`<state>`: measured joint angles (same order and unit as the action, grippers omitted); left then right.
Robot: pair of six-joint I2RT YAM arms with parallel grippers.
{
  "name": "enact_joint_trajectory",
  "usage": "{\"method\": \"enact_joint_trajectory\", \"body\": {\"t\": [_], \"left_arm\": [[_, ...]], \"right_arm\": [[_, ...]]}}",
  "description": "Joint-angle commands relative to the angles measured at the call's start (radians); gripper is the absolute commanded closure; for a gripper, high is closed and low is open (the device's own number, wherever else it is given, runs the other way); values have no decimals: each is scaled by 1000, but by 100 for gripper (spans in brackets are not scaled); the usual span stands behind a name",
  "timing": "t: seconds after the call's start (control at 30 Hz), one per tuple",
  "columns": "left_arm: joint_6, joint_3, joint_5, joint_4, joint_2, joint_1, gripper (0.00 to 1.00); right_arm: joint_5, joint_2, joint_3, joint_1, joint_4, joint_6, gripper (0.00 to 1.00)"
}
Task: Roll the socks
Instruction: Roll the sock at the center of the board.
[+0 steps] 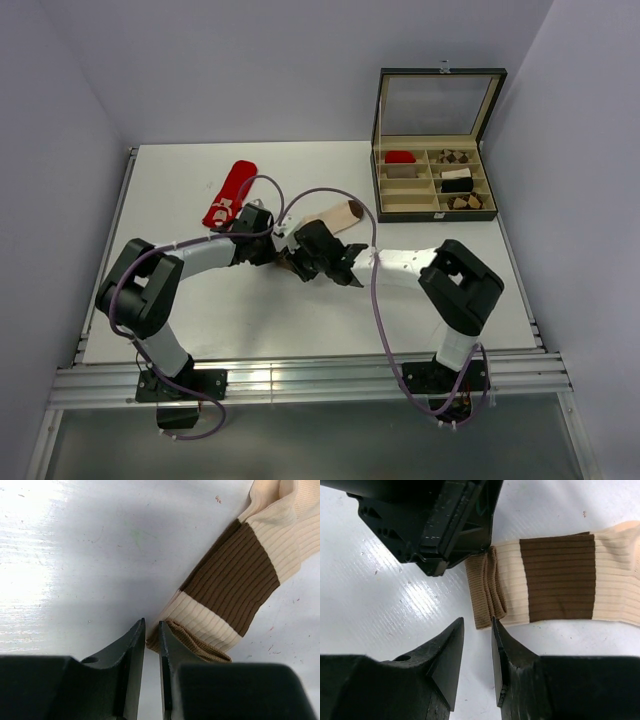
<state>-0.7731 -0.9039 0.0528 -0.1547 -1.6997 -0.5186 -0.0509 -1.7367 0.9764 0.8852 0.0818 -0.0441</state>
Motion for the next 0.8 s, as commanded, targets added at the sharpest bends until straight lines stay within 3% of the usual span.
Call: {"method": "enact_joint_trajectory", "body": {"t": [0.0,0.17,0.5,0.77], "left_arm": [[41,-12,12,-54,-31,-3,77],[37,-4,9,-48,-28,-3,77],[34,2,7,-45,-25,-3,77],[44,-16,-5,-57,-25,-3,78]], "right_arm": [[49,-20,44,40,39,-56,64],[98,-24,18,43,72,-4,64],[123,175,-159,-8,167,43,64],[129,129,-122,24,187,3,61]]}}
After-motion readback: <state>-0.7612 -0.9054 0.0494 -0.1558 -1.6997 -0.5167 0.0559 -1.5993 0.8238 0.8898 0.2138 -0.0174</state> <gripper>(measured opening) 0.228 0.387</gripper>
